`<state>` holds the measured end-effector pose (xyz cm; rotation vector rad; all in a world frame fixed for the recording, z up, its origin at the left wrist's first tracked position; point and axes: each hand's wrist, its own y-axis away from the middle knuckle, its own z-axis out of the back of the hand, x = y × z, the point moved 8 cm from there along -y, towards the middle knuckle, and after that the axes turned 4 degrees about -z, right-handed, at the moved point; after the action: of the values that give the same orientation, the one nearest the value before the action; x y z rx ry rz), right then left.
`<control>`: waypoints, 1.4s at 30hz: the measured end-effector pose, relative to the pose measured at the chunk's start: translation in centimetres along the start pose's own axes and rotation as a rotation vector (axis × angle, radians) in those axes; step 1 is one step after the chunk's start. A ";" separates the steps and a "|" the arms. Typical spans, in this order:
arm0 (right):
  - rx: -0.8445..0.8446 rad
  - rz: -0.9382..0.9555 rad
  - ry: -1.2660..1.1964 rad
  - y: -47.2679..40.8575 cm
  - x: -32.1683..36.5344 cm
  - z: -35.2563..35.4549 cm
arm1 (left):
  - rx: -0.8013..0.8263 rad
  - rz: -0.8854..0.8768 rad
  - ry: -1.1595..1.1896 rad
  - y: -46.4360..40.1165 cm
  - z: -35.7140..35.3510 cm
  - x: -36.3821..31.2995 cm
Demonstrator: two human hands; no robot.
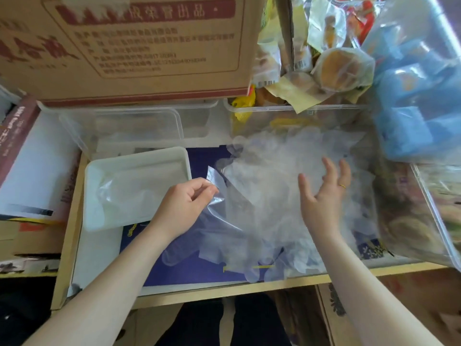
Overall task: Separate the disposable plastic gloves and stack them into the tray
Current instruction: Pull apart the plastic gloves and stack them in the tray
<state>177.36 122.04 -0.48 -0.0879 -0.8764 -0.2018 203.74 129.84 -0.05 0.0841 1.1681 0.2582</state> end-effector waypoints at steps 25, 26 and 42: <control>0.888 0.347 -0.228 3.5 17.1 1.9 | -0.243 -0.121 0.437 -3.4 7.8 -7.6; 0.939 0.367 -0.219 4.0 18.1 2.0 | -0.215 -0.095 0.489 -3.6 7.8 -8.0; 0.709 0.486 0.082 1.6 21.0 1.0 | 0.452 0.029 0.551 -0.8 2.3 -10.9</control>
<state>189.99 120.79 16.37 0.3646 -0.7786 0.5587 202.00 126.54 10.49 0.4491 1.7602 0.0339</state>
